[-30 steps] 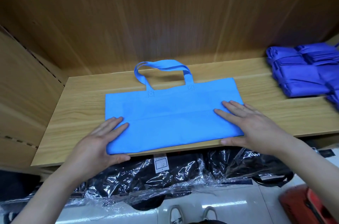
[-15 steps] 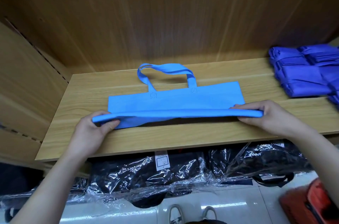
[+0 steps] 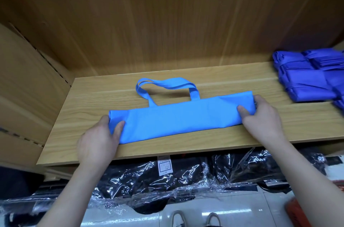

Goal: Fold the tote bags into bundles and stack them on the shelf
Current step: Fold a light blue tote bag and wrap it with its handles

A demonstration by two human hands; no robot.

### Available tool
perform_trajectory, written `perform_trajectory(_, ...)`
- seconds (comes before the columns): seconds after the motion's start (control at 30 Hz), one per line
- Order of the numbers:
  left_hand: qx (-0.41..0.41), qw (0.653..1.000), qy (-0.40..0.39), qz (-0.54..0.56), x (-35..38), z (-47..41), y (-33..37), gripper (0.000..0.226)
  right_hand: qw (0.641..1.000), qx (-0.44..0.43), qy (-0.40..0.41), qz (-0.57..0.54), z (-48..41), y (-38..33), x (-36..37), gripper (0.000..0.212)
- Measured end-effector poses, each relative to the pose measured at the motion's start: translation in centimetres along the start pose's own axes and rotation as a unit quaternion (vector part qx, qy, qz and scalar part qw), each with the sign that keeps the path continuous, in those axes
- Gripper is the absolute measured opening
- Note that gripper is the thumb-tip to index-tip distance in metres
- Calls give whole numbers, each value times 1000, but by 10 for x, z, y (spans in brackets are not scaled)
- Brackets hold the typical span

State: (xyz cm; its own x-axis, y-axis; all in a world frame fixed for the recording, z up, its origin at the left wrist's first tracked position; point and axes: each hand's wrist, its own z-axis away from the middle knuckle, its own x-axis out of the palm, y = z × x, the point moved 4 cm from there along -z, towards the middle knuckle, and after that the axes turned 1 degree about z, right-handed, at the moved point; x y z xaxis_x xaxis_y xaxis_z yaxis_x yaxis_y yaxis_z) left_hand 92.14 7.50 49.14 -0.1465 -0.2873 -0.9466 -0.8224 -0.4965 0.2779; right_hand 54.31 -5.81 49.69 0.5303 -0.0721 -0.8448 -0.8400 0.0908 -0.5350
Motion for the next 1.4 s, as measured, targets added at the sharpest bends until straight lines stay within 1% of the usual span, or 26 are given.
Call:
perform_trajectory(0.07, -8, 1000, 9, -16, 1, 1, 0, 37, 999, 17, 2, 29, 2, -2, 3, 37)
perform_trajectory(0.13, -14, 999, 28, 21, 1, 0, -2, 35, 999, 16, 12, 42, 5, -3, 6, 49)
perform_trajectory(0.2, 37, 997, 48, 44, 0, -2, 0, 41, 998, -1, 25, 59, 6, -3, 9, 61)
perform_trajectory(0.23, 95, 994, 37, 32, 2, -4, 3, 42, 997, -8, 29, 74, 6, -3, 10, 63)
perform_trajectory(0.3, 201, 979, -33, 23, 11, -6, 6, 38, 995, -18, 24, 98, 3, -2, 10, 62)
perform_trajectory(0.33, 215, 973, -82, 29, 13, -7, 6, 40, 994, -22, 16, 104, 2, -3, 10, 60)
perform_trajectory(0.37, 208, 970, -122, 37, 14, -7, 5, 44, 994, -27, 13, 109, 2, -4, 9, 58)
perform_trajectory(0.43, 201, 967, -155, 17, 10, -4, 6, 55, 987, -51, 45, 144, 1, -9, 5, 58)
perform_trajectory(0.5, 213, 961, -176, -28, 5, 4, 12, 69, 972, -112, 94, 186, 3, -25, 1, 64)
perform_trajectory(0.53, 215, 957, -191, -46, 3, 8, 15, 75, 967, -154, 89, 184, 7, -37, 2, 66)
perform_trajectory(0.57, 214, 953, -203, -63, 1, 12, 19, 80, 963, -199, 53, 171, 12, -49, 7, 64)
perform_trajectory(0.63, 211, 950, -213, -81, -4, 18, 27, 86, 941, -284, -83, 163, 32, -71, 32, 61)
perform_trajectory(0.7, 207, 947, -227, -93, -8, 26, 33, 90, 898, -336, -200, 201, 59, -80, 63, 80)
perform_trajectory(0.73, 206, 944, -240, -91, -9, 31, 34, 91, 886, -342, -224, 218, 68, -81, 72, 89)
perform_trajectory(0.8, 213, 935, -274, -71, -13, 41, 34, 90, 886, -343, -229, 214, 71, -80, 77, 96)
perform_trajectory(0.87, 255, 918, -299, -54, -19, 45, 36, 85, 876, -363, -242, 207, 67, -79, 72, 99)
perform_trajectory(0.93, 318, 896, -302, -65, -23, 45, 43, 72, 859, -392, -263, 199, 62, -78, 65, 91)
perform_trajectory(0.97, 353, 893, -274, -52, -29, 45, 51, 59, 851, -407, -274, 189, 61, -77, 63, 86)
perform_trajectory(1.03, 430, 885, -179, -16, -45, 43, 70, 26, 834, -431, -295, 175, 60, -75, 61, 80)
perform_trajectory(1.07, 458, 879, -132, -6, -50, 42, 79, 40, 827, -441, -301, 176, 59, -73, 61, 80)
perform_trajectory(1.1, 490, 864, -112, -20, -48, 41, 86, 62, 822, -450, -302, 175, 58, -71, 61, 79)
perform_trajectory(1.13, 518, 846, -108, -58, -45, 40, 91, 79, 819, -456, -301, 175, 57, -69, 62, 79)
perform_trajectory(1.2, 543, 816, -153, -127, -31, 39, 95, 100, 821, -464, -291, 162, 57, -64, 64, 74)
perform_trajectory(1.3, 498, 809, -285, -130, 9, 38, 81, 105, 841, -452, -285, 86, 57, -61, 65, 61)
perform_trajectory(1.37, 453, 826, -332, -54, 24, 35, 73, 99, 859, -418, -295, 19, 54, -61, 64, 52)
perform_trajectory(1.4, 444, 832, -332, -5, 23, 35, 76, 94, 867, -393, -304, -18, 53, -62, 63, 46)
